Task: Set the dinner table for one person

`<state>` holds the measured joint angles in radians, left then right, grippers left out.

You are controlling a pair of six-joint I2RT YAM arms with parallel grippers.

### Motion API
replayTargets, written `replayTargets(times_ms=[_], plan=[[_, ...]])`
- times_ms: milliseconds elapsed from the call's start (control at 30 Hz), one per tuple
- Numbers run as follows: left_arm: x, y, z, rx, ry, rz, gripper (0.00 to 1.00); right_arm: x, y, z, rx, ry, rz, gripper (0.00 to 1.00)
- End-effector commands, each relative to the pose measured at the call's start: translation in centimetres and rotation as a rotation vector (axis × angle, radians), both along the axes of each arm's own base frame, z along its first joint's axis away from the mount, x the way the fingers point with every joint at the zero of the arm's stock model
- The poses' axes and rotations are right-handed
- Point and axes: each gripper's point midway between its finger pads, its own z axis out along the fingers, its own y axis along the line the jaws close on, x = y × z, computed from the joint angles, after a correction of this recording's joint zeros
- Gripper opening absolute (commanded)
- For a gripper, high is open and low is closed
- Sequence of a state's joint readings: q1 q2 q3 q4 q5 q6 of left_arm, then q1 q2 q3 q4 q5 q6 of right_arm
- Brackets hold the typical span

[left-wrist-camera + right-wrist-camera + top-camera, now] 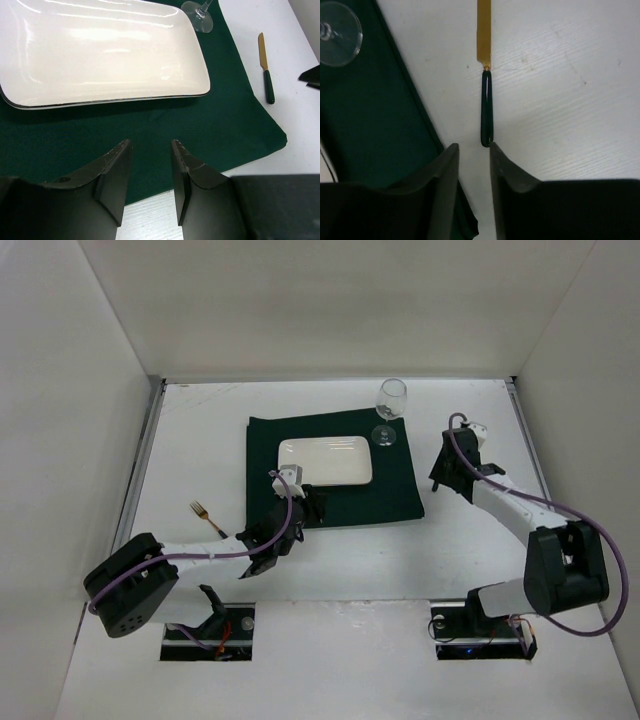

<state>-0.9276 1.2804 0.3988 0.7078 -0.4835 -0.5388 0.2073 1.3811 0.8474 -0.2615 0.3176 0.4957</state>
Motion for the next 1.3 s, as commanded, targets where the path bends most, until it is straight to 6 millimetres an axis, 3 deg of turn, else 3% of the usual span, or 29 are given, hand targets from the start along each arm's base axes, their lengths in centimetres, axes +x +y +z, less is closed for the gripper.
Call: replayTargets(times_ms=[0, 167, 633, 800, 933, 1067, 1167, 1267], plan=[[0.3, 0.1, 0.8, -0.04, -0.03, 0.021, 0.35, 1.8, 0.5, 0.2, 0.044, -0.064, 0.004, 0.42], [0.3, 0.0, 0.6, -0.036, -0.027, 0.021, 0.35, 1.9, 0.0, -2.8, 0.049, 0.0, -0.009, 0.39], [0.4, 0.0, 0.5, -0.036, -0.024, 0.021, 0.35, 3.5, -1.3, -5.6, 0.03, 0.078, -0.02, 0.32], [0.4, 0.1, 0.5, -0.038, -0.025, 0.023, 0.35, 3.5, -1.4, -6.1, 0.026, 0.091, -0.024, 0.18], [0.4, 0.0, 0.6, -0.04, -0.026, 0.022, 0.35, 3.3, -2.1, -4.2, -0.002, 0.04, -0.051, 0.11], [0.4, 0.0, 0.4, -0.035, -0.022, 0.022, 0.35, 2.5, -2.5, -0.5, -0.033, -0.032, -0.075, 0.09], [0.3, -0.1, 0.4, -0.036, -0.022, 0.017, 0.35, 2.0, -1.0, 1.8, -0.019, -0.078, -0.037, 0.09], [0.3, -0.1, 0.5, -0.038, -0.025, 0.02, 0.35, 1.5, 2.0, 3.0, 0.002, -0.086, 0.048, 0.09]])
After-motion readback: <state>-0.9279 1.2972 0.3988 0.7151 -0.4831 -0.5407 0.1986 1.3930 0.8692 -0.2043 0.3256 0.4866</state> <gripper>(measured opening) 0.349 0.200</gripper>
